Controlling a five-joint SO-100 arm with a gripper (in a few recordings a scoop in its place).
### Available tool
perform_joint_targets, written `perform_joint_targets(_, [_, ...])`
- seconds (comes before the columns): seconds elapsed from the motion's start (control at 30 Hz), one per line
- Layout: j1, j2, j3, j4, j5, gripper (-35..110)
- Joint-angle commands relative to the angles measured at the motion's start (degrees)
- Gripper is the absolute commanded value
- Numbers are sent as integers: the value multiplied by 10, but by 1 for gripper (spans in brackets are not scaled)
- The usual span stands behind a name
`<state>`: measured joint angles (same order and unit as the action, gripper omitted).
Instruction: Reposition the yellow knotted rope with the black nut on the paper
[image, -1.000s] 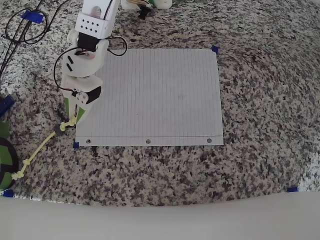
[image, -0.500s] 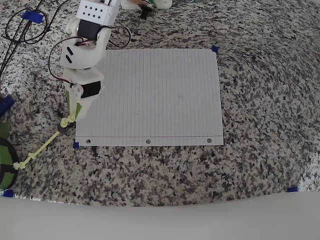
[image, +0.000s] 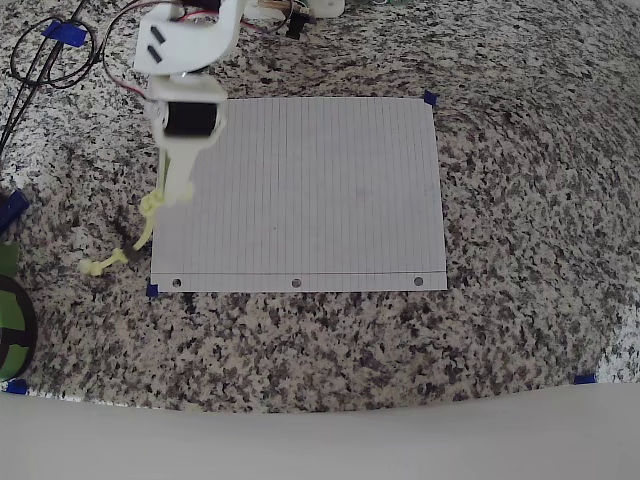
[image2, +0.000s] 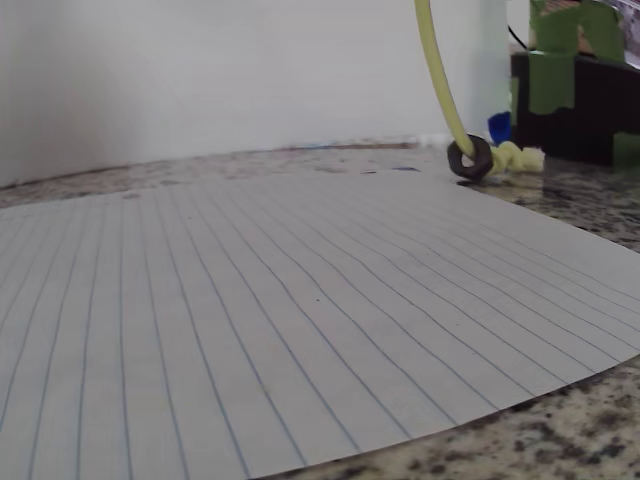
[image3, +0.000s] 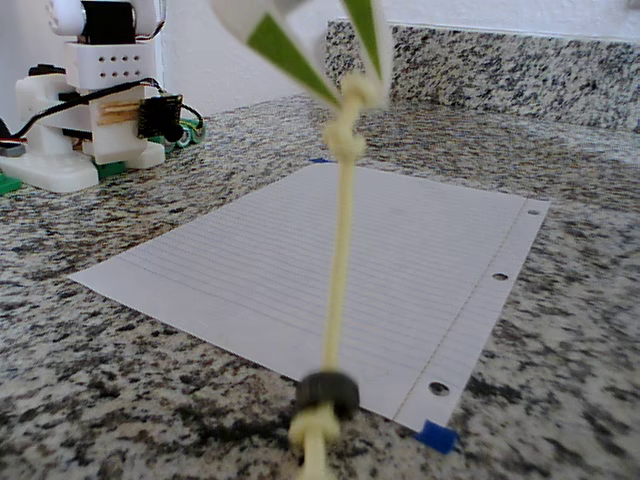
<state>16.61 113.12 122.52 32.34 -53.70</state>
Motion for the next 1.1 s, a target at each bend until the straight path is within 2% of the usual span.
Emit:
perform_joint_targets(0.0, [-15, 98, 22, 7, -20, 0])
perform_joint_targets(0.3, [-35, 308, 113, 28, -115, 0])
perform_joint_targets(0.57, [-150, 496, 294, 26, -108, 0])
perform_joint_targets(0.77, [-213, 547, 371, 20, -108, 0])
perform_joint_targets(1.07, [-246, 624, 460, 36, -98, 0])
